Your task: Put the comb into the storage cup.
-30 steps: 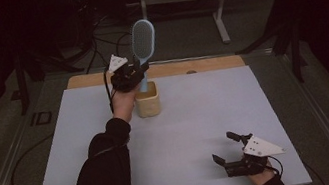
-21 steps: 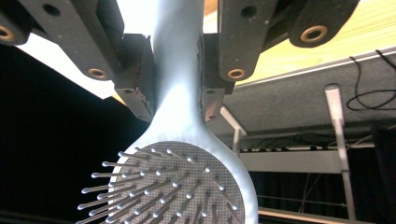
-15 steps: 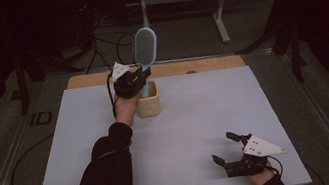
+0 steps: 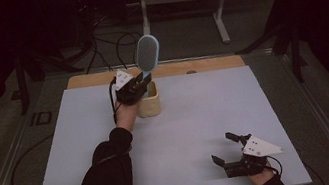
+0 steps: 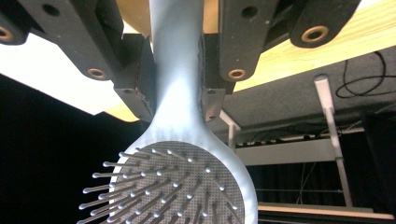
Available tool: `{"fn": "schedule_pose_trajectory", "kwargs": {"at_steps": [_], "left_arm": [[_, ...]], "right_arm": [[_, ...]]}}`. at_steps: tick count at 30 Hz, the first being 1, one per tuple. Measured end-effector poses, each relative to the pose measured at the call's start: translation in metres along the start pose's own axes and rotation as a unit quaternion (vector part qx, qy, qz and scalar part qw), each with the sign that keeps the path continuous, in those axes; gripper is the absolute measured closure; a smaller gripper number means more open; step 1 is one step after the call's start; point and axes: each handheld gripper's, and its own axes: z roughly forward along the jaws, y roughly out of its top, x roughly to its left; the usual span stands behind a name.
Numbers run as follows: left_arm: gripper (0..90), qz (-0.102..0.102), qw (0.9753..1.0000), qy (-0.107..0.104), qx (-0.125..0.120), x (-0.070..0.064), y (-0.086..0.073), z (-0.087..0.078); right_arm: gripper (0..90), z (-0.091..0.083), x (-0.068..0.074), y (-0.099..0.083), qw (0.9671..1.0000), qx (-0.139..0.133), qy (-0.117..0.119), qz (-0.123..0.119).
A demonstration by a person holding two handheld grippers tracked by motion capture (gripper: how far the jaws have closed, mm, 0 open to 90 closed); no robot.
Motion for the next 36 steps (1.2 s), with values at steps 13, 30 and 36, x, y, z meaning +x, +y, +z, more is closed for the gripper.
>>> {"fn": "schedule_pose_trajectory", "kwargs": {"at_steps": [13, 30, 36], "left_arm": [[2.2, 0.008, 0.9999, -0.01, 0.009, -0.003, 0.011, -0.009], [0.4, 0.016, 0.9977, -0.037, 0.054, -0.005, 0.016, -0.012], [0.4, 0.019, 0.9957, -0.056, 0.072, -0.004, 0.021, -0.014]], "right_arm": [[9.3, 0.0, 0.001, 0.0, 1.0, 0.002, 0.001, 0.0], [9.3, 0.0, 0.001, 0.001, 1.0, 0.0, 0.001, -0.002], [9.3, 0.0, 0.0, 0.001, 1.0, 0.001, 0.001, -0.002]]}}
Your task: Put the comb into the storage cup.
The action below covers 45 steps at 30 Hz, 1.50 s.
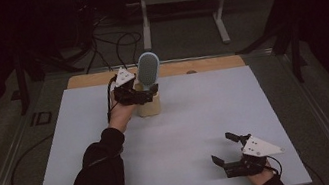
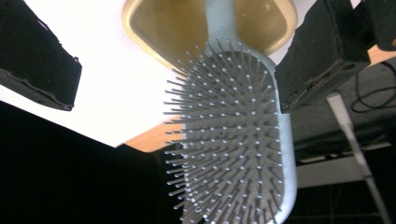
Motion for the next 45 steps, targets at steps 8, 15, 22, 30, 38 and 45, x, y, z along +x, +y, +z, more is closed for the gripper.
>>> {"fn": "schedule_pose_trajectory", "kwargs": {"at_steps": [8, 15, 22, 30, 38, 45], "left_arm": [[0.2, 0.0, 0.9992, -0.031, 0.023, 0.002, 0.002, -0.008], [0.0, 0.003, 0.9988, -0.037, 0.031, 0.002, 0.002, -0.019], [0.0, 0.008, 0.9979, -0.051, 0.04, 0.003, 0.004, -0.035], [0.0, 0.007, 0.9967, -0.062, 0.052, 0.006, 0.001, -0.05], [0.0, 0.003, 0.9953, -0.066, 0.07, 0.01, -0.008, -0.068], [0.0, 0.008, 0.9949, -0.064, 0.078, 0.012, -0.012, -0.086]], "right_arm": [[9.2, 0.001, 0.0, 0.0, 1.0, 0.0, 0.004, 0.001], [9.3, 0.002, 0.001, 0.0, 1.0, 0.001, 0.004, 0.001], [9.2, 0.002, 0.001, 0.0, 1.0, 0.002, 0.004, 0.001], [9.2, 0.002, 0.001, 0.0, 1.0, 0.003, 0.003, 0.0], [9.2, 0.003, 0.002, 0.001, 1.0, 0.005, 0.003, -0.002], [9.2, 0.003, 0.002, 0.001, 1.0, 0.005, 0.003, -0.004]]}}
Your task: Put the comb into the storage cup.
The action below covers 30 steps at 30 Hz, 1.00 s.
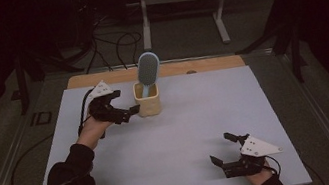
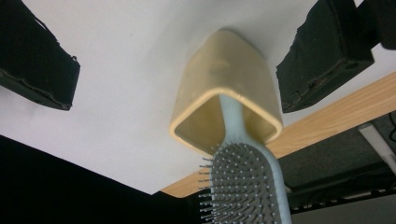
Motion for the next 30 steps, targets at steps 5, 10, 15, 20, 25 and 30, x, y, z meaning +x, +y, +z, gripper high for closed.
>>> {"fn": "schedule_pose_trajectory", "kwargs": {"at_steps": [5, 10, 15, 20, 25, 30], "left_arm": [[0.0, 0.001, 1.0, 0.002, 0.005, -0.001, -0.007, -0.012], [0.0, 0.001, 0.9999, 0.002, 0.011, -0.002, -0.016, -0.023], [0.0, -0.001, 0.9999, 0.0, 0.012, -0.004, -0.03, -0.036], [0.0, -0.002, 0.9998, 0.002, 0.019, -0.005, -0.046, -0.045], [0.0, -0.006, 0.9997, 0.003, 0.021, -0.007, -0.061, -0.056], [0.0, -0.006, 0.9995, 0.004, 0.029, -0.009, -0.075, -0.066]], "right_arm": [[9.3, 0.0, 0.001, 0.0, 1.0, 0.001, 0.0, -0.001], [9.3, 0.001, 0.001, 0.0, 1.0, 0.001, -0.001, -0.001], [9.3, 0.001, 0.001, 0.0, 1.0, 0.003, -0.001, -0.001], [9.3, 0.002, 0.002, 0.001, 1.0, 0.002, -0.001, -0.004], [9.2, 0.003, 0.002, 0.001, 1.0, 0.004, 0.001, -0.005], [9.2, 0.003, 0.002, 0.001, 1.0, 0.003, 0.001, -0.005]]}}
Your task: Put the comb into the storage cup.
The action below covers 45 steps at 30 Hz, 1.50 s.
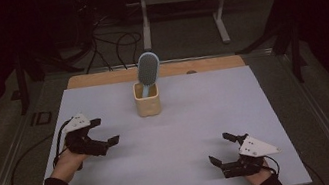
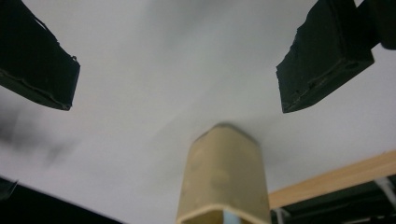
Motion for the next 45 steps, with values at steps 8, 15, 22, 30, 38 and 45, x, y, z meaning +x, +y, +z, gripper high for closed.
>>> {"fn": "schedule_pose_trajectory", "kwargs": {"at_steps": [8, 15, 22, 30, 38, 45], "left_arm": [[0.0, 0.005, 0.9999, 0.008, 0.01, -0.006, -0.022, -0.014], [0.0, -0.001, 0.9998, 0.014, 0.012, -0.01, -0.042, -0.027], [0.0, -0.012, 0.9997, 0.021, 0.005, -0.014, -0.061, -0.036], [0.0, -0.024, 0.9993, 0.031, 0.0, -0.016, -0.082, -0.046], [0.0, -0.028, 0.9989, 0.038, 0.004, -0.024, -0.098, -0.051], [0.0, -0.03, 0.9972, 0.068, 0.01, -0.032, -0.108, -0.055]], "right_arm": [[9.2, 0.0, 0.001, 0.001, 1.0, 0.0, -0.001, -0.002], [9.2, 0.0, 0.001, 0.001, 1.0, 0.0, 0.0, -0.003], [9.3, 0.001, 0.001, 0.001, 1.0, 0.0, 0.001, -0.003], [9.2, 0.001, 0.001, 0.001, 1.0, 0.002, 0.002, -0.002], [9.3, 0.002, 0.001, 0.001, 1.0, 0.002, 0.003, -0.002], [9.2, 0.002, 0.001, 0.0, 1.0, 0.004, 0.004, -0.004]]}}
